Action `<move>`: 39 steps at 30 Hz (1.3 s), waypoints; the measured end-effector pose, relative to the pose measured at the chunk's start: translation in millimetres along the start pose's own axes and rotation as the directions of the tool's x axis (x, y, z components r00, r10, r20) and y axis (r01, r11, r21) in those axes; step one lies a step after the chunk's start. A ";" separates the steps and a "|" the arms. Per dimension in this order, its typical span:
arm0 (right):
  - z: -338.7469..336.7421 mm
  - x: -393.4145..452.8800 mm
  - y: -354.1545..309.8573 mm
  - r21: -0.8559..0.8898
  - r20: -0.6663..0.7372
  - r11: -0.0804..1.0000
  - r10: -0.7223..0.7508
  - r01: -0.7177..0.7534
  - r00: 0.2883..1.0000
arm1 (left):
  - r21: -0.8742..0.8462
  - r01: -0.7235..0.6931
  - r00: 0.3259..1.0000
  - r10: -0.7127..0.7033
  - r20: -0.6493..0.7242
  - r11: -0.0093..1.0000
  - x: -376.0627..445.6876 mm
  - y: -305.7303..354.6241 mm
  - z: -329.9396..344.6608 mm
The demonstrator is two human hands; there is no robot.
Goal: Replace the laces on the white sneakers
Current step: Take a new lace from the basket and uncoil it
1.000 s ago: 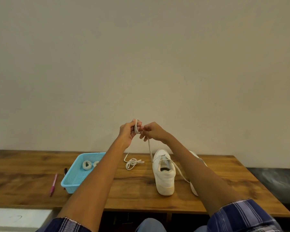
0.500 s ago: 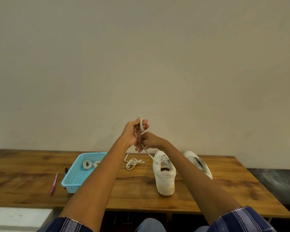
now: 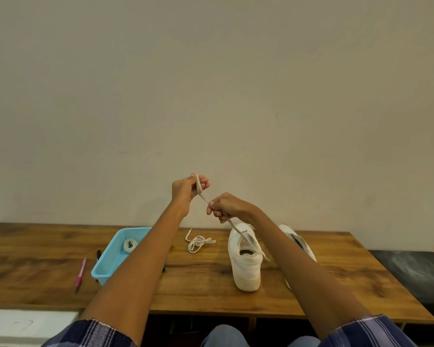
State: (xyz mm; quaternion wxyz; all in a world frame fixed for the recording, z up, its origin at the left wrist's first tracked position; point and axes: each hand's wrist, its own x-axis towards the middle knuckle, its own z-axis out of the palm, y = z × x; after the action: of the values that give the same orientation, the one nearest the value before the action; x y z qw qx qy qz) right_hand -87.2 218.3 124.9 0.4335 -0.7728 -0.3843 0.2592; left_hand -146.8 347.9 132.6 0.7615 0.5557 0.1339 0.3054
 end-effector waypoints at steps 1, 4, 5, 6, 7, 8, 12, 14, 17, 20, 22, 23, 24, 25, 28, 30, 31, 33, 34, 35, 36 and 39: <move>0.5 -0.9 1.3 0.006 0.005 1.000 -0.011 0.011 1.000 | 0.021 -0.001 1.000 0.001 -0.006 1.000 1.1 -0.7 0.1; 1.2 -4.1 -3.5 0.015 0.012 0.998 -0.065 0.065 0.998 | 0.223 -0.048 0.999 0.046 0.018 0.974 0.3 -6.7 1.2; 1.1 -4.8 -7.3 0.020 -0.001 0.996 -0.083 0.083 0.997 | 0.320 -0.082 0.997 0.075 0.034 0.944 0.4 -9.5 0.6; 0.3 -5.4 -11.5 0.042 -0.027 0.994 -0.099 0.100 0.995 | 0.414 -0.118 0.993 0.102 0.061 0.903 1.1 -12.4 -0.3; -1.2 -5.7 -15.2 0.078 -0.066 0.990 -0.112 0.117 0.992 | 0.483 -0.144 0.989 0.114 0.091 0.864 1.8 -15.4 -1.4; -3.4 -5.4 -18.0 0.123 -0.114 0.984 -0.117 0.131 0.987 | 0.511 -0.148 0.988 0.106 0.111 0.847 2.4 -17.9 -2.5; -12.3 -0.5 -19.5 0.272 -0.263 0.957 -0.029 0.103 0.964 | 0.399 -0.065 0.987 0.001 0.158 0.915 -4.3 -21.7 -0.6; -14.5 2.0 -17.0 0.348 -0.293 0.935 0.041 0.067 0.955 | 0.374 -0.037 0.980 -0.040 0.196 0.927 -6.7 -23.9 2.3; -16.8 3.4 -14.4 0.415 -0.324 0.909 0.111 0.036 0.939 | 0.332 0.010 0.963 -0.098 0.250 0.943 -8.8 -26.0 4.0; -21.6 3.2 -13.5 0.452 -0.362 0.891 0.151 0.031 0.920 | 0.297 0.045 0.940 -0.141 0.311 0.954 -12.0 -24.8 4.0; -24.1 3.9 -12.1 0.434 -0.391 0.901 0.161 0.027 0.906 | 0.299 0.062 0.923 -0.168 0.345 0.952 -14.4 -22.5 5.4; -24.5 4.3 -10.6 0.411 -0.409 0.911 0.154 0.030 0.899 | 0.305 0.073 0.915 -0.185 0.358 0.950 -15.3 -21.0 6.9; -24.6 6.7 -7.3 0.366 -0.432 0.930 0.134 0.038 0.892 | 0.308 0.085 0.907 -0.201 0.370 0.948 -16.3 -19.5 9.0; -24.2 8.2 -4.2 0.288 -0.451 0.956 0.095 0.044 0.887 | 0.308 0.099 0.900 -0.217 0.377 0.946 -17.0 -18.4 10.9; -20.3 15.7 8.6 -0.043 -0.410 0.999 -0.018 0.001 0.912 | 0.287 0.154 0.896 -0.256 0.363 0.946 -18.7 -18.2 12.2; -17.4 19.7 14.6 -0.190 -0.375 0.980 -0.019 -0.057 0.927 | 0.247 0.199 0.899 -0.277 0.339 0.948 -20.2 -21.7 10.0; -16.8 19.4 15.5 -0.217 -0.381 0.974 -0.024 -0.064 0.924 | 0.211 0.222 0.902 -0.282 0.326 0.952 -21.1 -23.5 8.5; -16.3 16.4 15.0 -0.163 -0.354 0.987 -0.066 0.008 0.933 | 0.120 0.244 0.917 -0.269 0.295 0.962 -21.1 -24.6 4.8; -15.4 13.8 14.5 -0.086 -0.303 0.994 -0.094 0.071 0.948 | 0.083 0.245 0.925 -0.258 0.278 0.966 -20.7 -23.8 3.7; -14.0 9.4 12.3 -0.011 -0.228 0.993 -0.118 0.119 0.967 | 0.059 0.243 0.932 -0.249 0.264 0.968 -20.2 -22.7 2.9; -13.0 7.8 12.2 0.039 -0.159 0.988 -0.143 0.151 0.977 | 0.043 0.240 0.937 -0.243 0.252 0.970 -19.7 -21.4 2.6; -7.5 9.4 12.9 0.061 -0.096 0.980 -0.185 0.191 0.978 | 0.010 0.230 0.945 -0.225 0.237 0.973 -18.4 -19.4 3.2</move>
State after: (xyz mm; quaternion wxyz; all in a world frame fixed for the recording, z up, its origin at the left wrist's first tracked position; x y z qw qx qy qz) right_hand -71.5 218.2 116.7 0.4997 -0.7281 -0.4266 0.1954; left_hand -153.2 330.4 113.2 0.8071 0.5621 0.1029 0.1484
